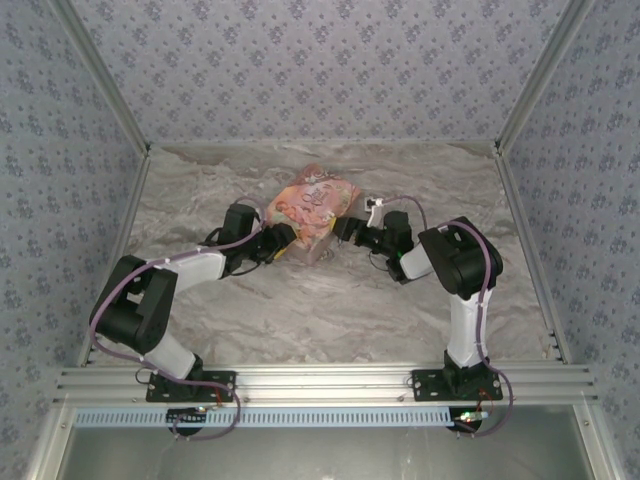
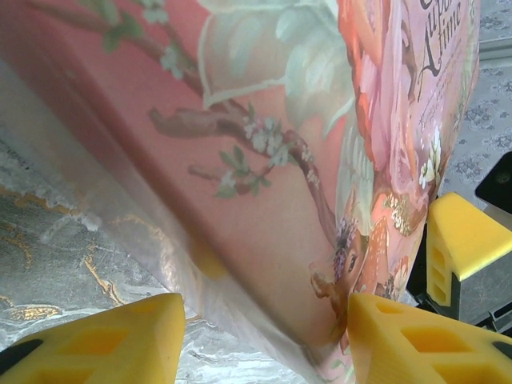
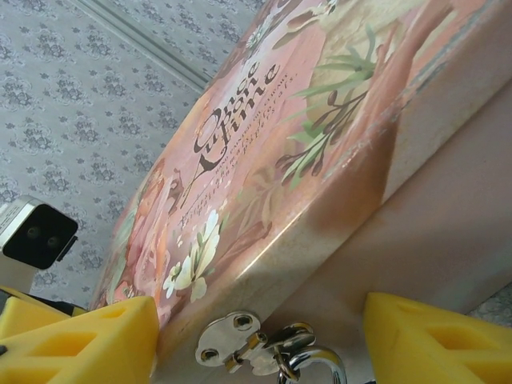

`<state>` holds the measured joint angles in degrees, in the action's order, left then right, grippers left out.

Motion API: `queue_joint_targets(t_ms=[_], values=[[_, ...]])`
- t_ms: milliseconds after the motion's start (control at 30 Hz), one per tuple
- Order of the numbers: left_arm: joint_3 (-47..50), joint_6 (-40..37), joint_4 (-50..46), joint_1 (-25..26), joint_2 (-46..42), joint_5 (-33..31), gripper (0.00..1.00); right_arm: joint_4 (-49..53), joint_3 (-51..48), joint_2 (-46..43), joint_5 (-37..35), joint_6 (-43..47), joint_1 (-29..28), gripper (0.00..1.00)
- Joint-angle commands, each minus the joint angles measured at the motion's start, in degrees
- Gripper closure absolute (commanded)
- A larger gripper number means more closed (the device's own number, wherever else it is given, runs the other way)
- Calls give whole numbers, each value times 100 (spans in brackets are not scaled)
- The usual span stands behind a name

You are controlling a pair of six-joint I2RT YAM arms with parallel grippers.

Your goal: Unlock the padlock with the key

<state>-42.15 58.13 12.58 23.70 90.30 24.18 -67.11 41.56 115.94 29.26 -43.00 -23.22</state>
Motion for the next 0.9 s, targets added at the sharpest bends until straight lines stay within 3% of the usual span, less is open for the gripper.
queue_joint_targets(t_ms=[0,633,867], values=[[119,-109,-344,-55,-50,-98,45,146,-143,159,377,49,-170,32],[75,-153,-353,-217,40,-64,46,-20,-507,-15,541,42,-183,42],[88,-188,-395,-261,33,-53,46,-3,-611,-80,530,86,-44,37]])
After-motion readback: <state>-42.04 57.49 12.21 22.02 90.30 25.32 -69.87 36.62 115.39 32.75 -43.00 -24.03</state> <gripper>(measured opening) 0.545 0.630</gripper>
